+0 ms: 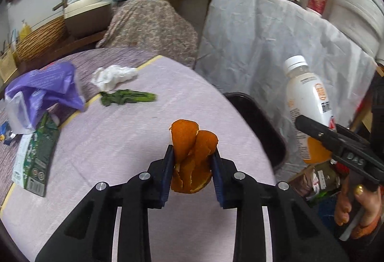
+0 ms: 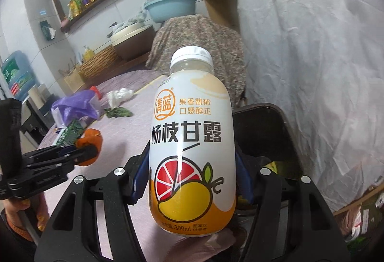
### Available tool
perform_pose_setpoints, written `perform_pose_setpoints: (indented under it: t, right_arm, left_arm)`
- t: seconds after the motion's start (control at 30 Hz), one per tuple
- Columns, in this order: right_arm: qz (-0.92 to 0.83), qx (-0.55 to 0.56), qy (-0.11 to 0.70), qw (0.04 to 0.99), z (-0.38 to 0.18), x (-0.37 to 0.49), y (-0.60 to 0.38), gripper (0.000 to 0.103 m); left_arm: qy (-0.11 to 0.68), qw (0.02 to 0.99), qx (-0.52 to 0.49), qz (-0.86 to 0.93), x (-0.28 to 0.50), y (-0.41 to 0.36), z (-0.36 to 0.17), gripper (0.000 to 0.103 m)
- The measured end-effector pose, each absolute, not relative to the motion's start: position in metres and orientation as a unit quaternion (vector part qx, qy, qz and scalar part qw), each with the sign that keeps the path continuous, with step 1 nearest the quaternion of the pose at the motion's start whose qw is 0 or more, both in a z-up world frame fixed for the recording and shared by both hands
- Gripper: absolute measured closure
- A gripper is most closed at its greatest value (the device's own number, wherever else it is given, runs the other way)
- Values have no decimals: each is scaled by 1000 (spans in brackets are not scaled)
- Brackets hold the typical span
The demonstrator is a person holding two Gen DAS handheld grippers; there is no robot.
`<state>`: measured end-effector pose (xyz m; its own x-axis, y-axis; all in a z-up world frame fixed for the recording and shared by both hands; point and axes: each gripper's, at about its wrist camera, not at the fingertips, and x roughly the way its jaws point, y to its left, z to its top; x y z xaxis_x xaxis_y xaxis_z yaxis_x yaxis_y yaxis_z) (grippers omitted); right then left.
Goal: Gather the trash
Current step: 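Drop the orange peel and juice bottle into the bin from both tools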
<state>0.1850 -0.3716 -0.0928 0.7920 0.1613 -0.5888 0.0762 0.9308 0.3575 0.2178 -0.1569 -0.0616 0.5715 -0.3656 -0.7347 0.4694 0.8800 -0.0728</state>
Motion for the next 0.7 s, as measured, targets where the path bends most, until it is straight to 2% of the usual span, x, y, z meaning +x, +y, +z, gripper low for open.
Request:
perform_pose_setpoints:
  t: [0.4,0.7]
  right_arm:
    - [-69,199,322,923,-125,172,-434,41]
    - [-93,236,342,905,-159,174,-467,41]
  left_arm:
    - [441,844,93,-291,240,-283,-86,73]
    - [491,814,105,-292,267,-333,-117,72]
